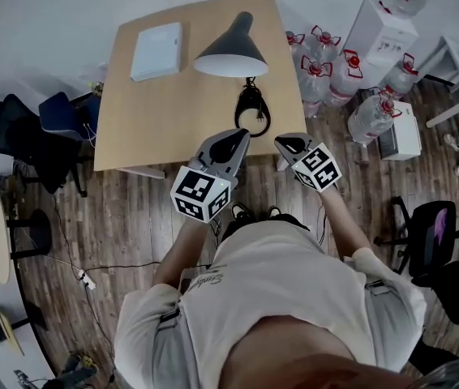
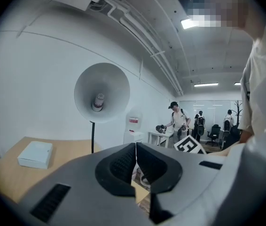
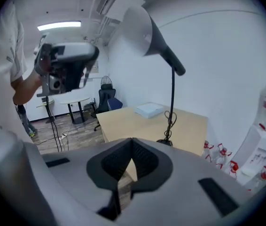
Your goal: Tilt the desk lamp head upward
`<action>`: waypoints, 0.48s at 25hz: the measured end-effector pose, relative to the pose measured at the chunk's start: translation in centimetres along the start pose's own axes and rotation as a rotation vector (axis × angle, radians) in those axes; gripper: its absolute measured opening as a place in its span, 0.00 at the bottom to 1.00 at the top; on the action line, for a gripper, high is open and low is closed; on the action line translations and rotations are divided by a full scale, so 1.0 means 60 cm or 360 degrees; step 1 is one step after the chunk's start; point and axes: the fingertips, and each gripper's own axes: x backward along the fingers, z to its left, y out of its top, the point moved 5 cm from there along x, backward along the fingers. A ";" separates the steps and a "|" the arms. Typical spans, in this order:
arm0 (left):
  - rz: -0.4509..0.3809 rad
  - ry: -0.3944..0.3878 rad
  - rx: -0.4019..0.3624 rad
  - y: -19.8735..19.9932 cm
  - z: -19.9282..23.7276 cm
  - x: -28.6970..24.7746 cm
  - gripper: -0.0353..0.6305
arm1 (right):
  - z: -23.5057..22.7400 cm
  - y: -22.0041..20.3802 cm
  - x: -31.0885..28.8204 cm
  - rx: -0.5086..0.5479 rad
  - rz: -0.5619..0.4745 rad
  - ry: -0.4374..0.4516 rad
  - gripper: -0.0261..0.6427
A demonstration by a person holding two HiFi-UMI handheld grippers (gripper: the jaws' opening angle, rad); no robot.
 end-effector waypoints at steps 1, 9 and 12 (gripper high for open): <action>0.0011 0.0030 0.0015 -0.007 -0.004 0.000 0.08 | 0.003 0.016 0.017 0.0035 -0.0057 -0.0005 0.03; 0.0023 0.0208 0.0147 -0.045 -0.035 0.015 0.08 | 0.011 0.090 0.114 0.0177 -0.0380 -0.0056 0.03; -0.0009 0.0255 0.0126 -0.036 -0.039 0.026 0.08 | 0.019 0.108 0.133 0.0158 -0.0488 -0.0076 0.03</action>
